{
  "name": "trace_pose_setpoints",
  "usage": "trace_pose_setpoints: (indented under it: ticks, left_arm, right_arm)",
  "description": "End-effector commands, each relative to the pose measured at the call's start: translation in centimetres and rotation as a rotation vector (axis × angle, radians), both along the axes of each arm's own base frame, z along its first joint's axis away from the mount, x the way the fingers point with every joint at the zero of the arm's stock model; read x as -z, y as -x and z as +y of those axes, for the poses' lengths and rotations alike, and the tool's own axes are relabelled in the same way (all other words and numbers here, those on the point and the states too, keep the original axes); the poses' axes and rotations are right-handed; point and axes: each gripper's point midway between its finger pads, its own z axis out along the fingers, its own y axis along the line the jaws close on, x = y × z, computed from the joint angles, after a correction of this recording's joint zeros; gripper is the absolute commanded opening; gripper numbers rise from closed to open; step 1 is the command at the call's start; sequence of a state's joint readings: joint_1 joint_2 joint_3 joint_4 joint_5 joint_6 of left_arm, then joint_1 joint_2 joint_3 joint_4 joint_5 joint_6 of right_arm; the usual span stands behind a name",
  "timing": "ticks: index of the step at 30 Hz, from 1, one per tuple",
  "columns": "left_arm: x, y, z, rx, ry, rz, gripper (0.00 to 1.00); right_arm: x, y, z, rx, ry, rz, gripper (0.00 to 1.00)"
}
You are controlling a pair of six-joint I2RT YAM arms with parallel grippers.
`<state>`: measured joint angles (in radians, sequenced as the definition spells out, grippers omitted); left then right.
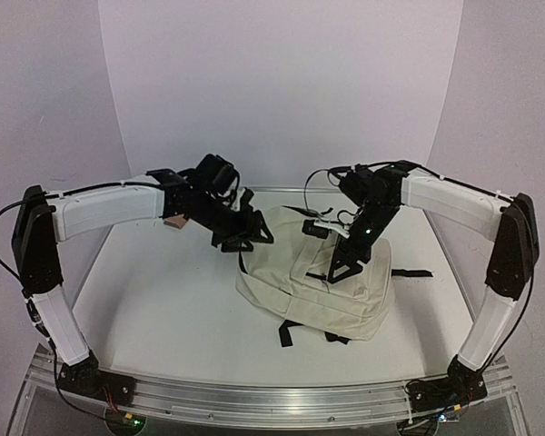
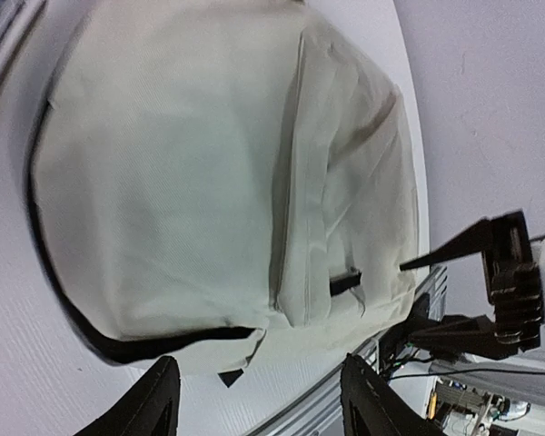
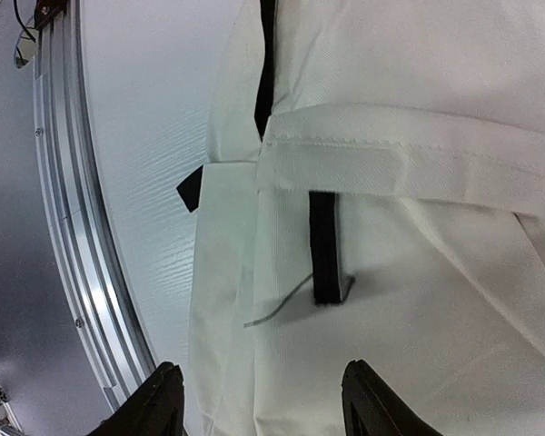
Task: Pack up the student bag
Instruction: Adjust the student bag at the center of the board, then unzip the student bag at the center of the board.
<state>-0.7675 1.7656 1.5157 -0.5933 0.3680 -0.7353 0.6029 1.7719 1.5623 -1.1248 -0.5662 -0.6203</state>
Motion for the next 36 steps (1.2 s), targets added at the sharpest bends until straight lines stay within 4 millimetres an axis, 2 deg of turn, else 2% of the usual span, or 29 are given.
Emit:
trace_pose_setpoints:
  ticks: [1,9,11,13,17,19,21,24,26,31,36]
  left_arm:
    - [3.0,3.0,-2.0,-0.002,0.011,0.077,0.61]
    - [5.9,3.2,-1.2,-0.075,-0.038,0.118,0.56]
    - [6.5,3.3,-1.1,-0.081,-0.051,0.133,0.55]
    - [7.1,3.3,-0.8,-0.091,-0.071,0.142,0.52]
    - [8.3,2.4,0.6,-0.134,-0.136,0.152,0.41]
    - [9.0,1.6,1.8,-0.164,-0.166,0.162,0.37]
    - [9.6,0.5,3.4,-0.196,-0.193,0.162,0.33]
    - [8.9,-0.4,4.0,-0.180,-0.179,0.118,0.33]
    - [8.4,-0.6,3.9,-0.150,-0.179,0.091,0.35]
    - [7.2,-0.3,3.7,-0.125,-0.167,0.064,0.36]
    - [5.3,0.3,3.4,-0.113,-0.123,0.020,0.43]
  right_arm:
    - [0.8,-1.8,2.6,0.004,-0.006,-0.059,0.58]
    - [4.3,-3.9,3.7,0.012,0.053,-0.108,0.49]
    - [5.3,-4.1,3.6,0.010,0.077,-0.113,0.43]
    - [5.8,-4.3,3.4,0.014,0.093,-0.120,0.31]
    - [4.7,-4.1,4.1,0.032,0.057,-0.109,0.14]
    - [3.6,-3.5,5.0,0.032,0.023,-0.091,0.11]
    - [2.5,-2.5,6.0,0.024,-0.014,-0.061,0.12]
    - [1.4,-2.1,6.8,0.044,-0.042,-0.001,0.28]
    - [1.9,-2.2,6.6,0.050,-0.016,0.008,0.30]
    - [3.7,-2.7,5.6,0.038,0.055,-0.013,0.26]
    - [4.6,-2.1,4.3,0.007,0.105,-0.022,0.30]
